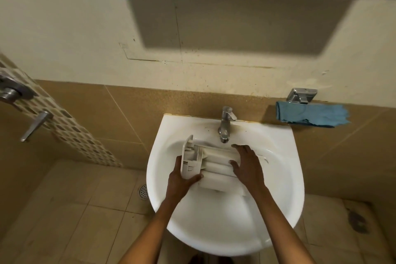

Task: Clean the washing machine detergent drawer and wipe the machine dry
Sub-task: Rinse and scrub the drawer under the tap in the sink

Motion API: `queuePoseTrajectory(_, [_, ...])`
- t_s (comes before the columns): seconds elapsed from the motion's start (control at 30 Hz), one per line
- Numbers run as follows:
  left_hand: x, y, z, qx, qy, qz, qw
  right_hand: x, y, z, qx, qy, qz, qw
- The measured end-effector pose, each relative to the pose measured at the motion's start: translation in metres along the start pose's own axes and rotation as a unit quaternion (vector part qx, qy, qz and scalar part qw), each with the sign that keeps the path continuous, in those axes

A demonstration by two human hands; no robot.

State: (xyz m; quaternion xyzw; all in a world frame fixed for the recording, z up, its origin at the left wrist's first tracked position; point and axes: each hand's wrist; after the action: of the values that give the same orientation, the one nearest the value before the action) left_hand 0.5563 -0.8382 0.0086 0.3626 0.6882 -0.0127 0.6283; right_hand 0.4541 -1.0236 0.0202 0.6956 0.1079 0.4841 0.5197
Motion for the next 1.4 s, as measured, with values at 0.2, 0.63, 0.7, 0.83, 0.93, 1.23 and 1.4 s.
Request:
queuePoseTrajectory(0.2, [-0.008, 0.002, 0.006, 0.016, 0.0, -0.03, 0.999, -0.003, -0.009, 0.013, 0.056, 0.014, -0.016, 0.998])
queuePoseTrajectory(0.63, [-0.049, 0.006, 0.051, 0.03, 0.174, -0.105, 0.979, 0.015, 0.009, 0.046, 0.001, -0.328, 0.567, 0.755])
queuePoseTrajectory(0.7, [-0.046, 0.008, 0.049, 0.035, 0.153, -0.097, 0.983, 0.018, 0.012, 0.062, 0.019, -0.371, 0.626, 0.686])
queuePoseTrajectory(0.83, [-0.039, 0.011, 0.044, 0.068, 0.134, -0.094, 0.984, 0.026, 0.008, 0.078, 0.071, -0.423, 0.656, 0.621])
queuePoseTrajectory(0.93, [-0.04, 0.014, 0.043, 0.094, 0.137, -0.085, 0.982, 0.032, 0.004, 0.084, 0.101, -0.442, 0.638, 0.623])
queuePoseTrajectory(1.23, [-0.055, 0.023, 0.054, 0.114, 0.204, 0.014, 0.972, 0.025, -0.015, 0.086, 0.11, -0.459, 0.631, 0.616])
queuePoseTrajectory(1.4, [-0.05, 0.014, 0.054, 0.092, 0.164, 0.027, 0.982, 0.015, 0.005, 0.069, 0.056, -0.437, 0.731, 0.521])
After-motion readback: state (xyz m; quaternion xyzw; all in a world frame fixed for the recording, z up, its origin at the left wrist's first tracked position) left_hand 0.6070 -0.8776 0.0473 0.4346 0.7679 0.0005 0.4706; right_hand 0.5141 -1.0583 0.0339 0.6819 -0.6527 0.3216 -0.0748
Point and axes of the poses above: each hand's wrist, its own z-axis towards the middle knuckle, its own y-axis out of the back of the hand, x = y × z, and after that the axes turned 1 degree about y, right-handed
